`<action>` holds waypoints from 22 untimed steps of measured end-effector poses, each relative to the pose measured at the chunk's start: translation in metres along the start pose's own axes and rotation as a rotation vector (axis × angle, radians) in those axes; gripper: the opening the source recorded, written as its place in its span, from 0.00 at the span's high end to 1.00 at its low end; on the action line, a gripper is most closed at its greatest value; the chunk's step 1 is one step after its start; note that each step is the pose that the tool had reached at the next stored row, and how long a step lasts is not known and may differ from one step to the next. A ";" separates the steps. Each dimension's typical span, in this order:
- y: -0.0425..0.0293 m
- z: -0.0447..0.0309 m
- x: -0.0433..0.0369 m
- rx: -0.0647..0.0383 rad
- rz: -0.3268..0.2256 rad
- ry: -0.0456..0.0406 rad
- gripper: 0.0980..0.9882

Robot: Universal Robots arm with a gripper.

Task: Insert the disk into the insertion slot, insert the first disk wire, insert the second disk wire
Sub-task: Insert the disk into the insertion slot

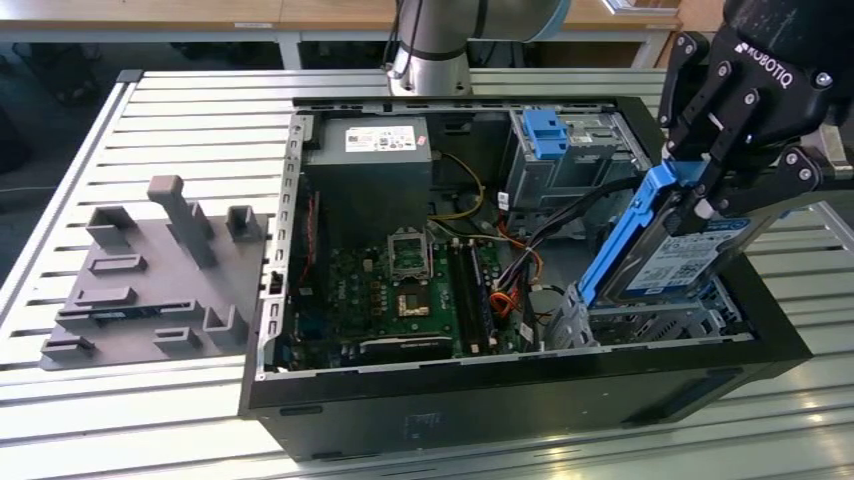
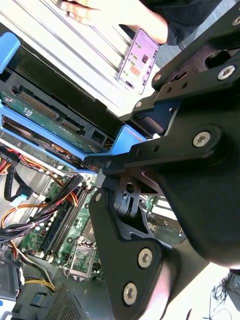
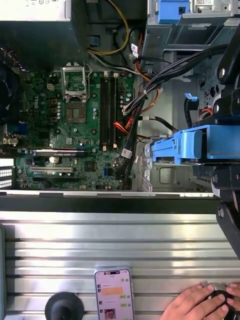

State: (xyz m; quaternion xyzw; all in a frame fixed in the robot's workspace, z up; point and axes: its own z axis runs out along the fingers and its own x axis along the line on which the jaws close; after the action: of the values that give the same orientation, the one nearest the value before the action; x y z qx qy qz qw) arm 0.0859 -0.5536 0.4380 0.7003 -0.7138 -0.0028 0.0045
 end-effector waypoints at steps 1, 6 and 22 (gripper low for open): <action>0.0000 0.0007 0.0000 0.000 0.000 -0.0002 0.70; 0.0000 0.0048 0.0000 0.000 0.000 -0.0011 0.70; -0.0001 0.0178 0.0000 0.000 0.000 -0.0039 0.70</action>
State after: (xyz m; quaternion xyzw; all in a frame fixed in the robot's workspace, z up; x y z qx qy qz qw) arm 0.0859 -0.5536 0.4201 0.7002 -0.7140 -0.0042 0.0031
